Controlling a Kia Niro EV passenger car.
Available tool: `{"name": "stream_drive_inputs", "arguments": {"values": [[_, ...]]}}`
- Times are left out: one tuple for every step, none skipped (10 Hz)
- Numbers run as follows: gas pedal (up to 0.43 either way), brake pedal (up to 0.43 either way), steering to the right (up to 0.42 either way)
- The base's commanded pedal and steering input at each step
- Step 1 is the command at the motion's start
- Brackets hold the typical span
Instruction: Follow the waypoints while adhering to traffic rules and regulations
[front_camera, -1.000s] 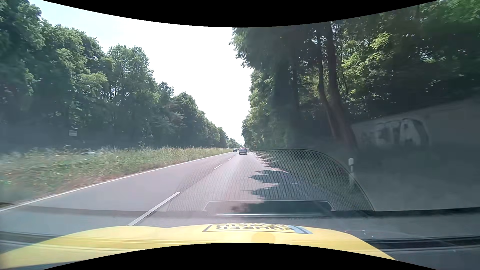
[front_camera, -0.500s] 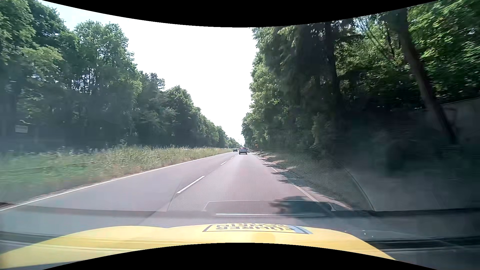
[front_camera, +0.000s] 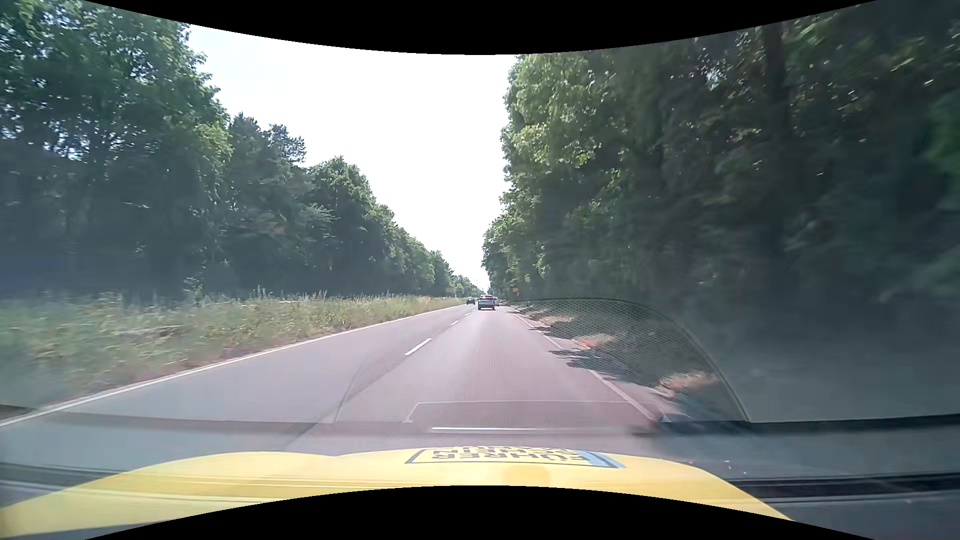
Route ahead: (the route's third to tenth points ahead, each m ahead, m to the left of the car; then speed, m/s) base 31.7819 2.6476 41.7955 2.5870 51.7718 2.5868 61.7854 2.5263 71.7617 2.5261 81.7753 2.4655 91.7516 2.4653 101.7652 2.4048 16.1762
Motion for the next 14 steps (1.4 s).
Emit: {"name": "stream_drive_inputs", "arguments": {"values": [[0.098, 0.0, -0.001], [0.087, 0.0, -0.001], [0.087, 0.0, -0.001], [0.087, 0.0, -0.001], [0.087, 0.0, -0.001], [0.087, 0.0, -0.001], [0.087, 0.0, -0.001], [0.067, 0.0, -0.001], [0.067, 0.0, -0.001], [0.067, 0.0, -0.001], [0.067, 0.0, -0.001], [0.067, 0.0, -0.001], [0.059, 0.0, -0.001], [0.0, 0.0, 0.0]]}}
